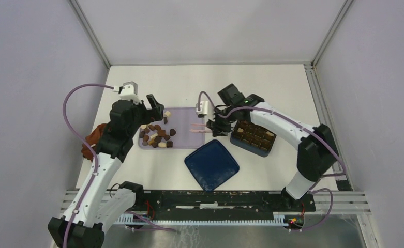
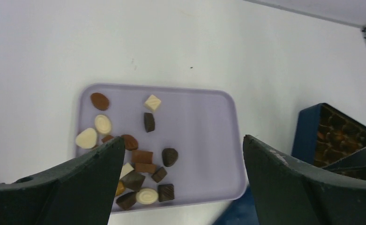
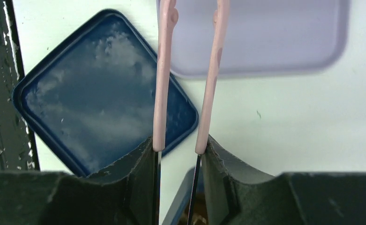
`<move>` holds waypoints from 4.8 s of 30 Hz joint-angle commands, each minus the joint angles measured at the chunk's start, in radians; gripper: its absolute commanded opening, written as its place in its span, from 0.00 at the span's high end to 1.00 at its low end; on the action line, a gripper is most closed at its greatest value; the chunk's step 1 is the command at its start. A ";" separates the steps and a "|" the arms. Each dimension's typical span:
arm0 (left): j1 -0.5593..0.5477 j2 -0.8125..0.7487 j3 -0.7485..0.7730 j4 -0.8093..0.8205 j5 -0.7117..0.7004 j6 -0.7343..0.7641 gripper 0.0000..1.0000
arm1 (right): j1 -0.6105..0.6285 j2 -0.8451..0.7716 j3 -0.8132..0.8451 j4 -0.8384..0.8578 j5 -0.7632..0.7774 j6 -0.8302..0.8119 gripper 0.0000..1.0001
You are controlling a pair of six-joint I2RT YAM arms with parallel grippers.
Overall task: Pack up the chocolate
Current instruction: Pick up the fake chocolate from the plate.
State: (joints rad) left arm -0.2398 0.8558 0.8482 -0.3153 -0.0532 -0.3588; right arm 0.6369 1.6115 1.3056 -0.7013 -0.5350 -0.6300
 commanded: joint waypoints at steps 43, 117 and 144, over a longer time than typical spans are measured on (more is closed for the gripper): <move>0.025 -0.109 -0.043 -0.073 -0.206 0.152 0.00 | 0.210 0.691 0.684 -0.135 0.226 0.054 0.54; 0.037 -0.079 -0.047 -0.074 -0.202 0.153 0.00 | 0.150 0.289 0.296 -0.031 0.154 0.038 0.78; 0.037 -0.057 -0.047 -0.080 -0.219 0.155 0.00 | -0.174 -0.156 -0.050 -0.015 0.041 0.031 0.78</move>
State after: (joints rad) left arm -0.2089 0.7956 0.8009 -0.4145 -0.2577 -0.2443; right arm 0.5243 1.5604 1.3098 -0.7422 -0.4526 -0.5846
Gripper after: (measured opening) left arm 0.997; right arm 0.403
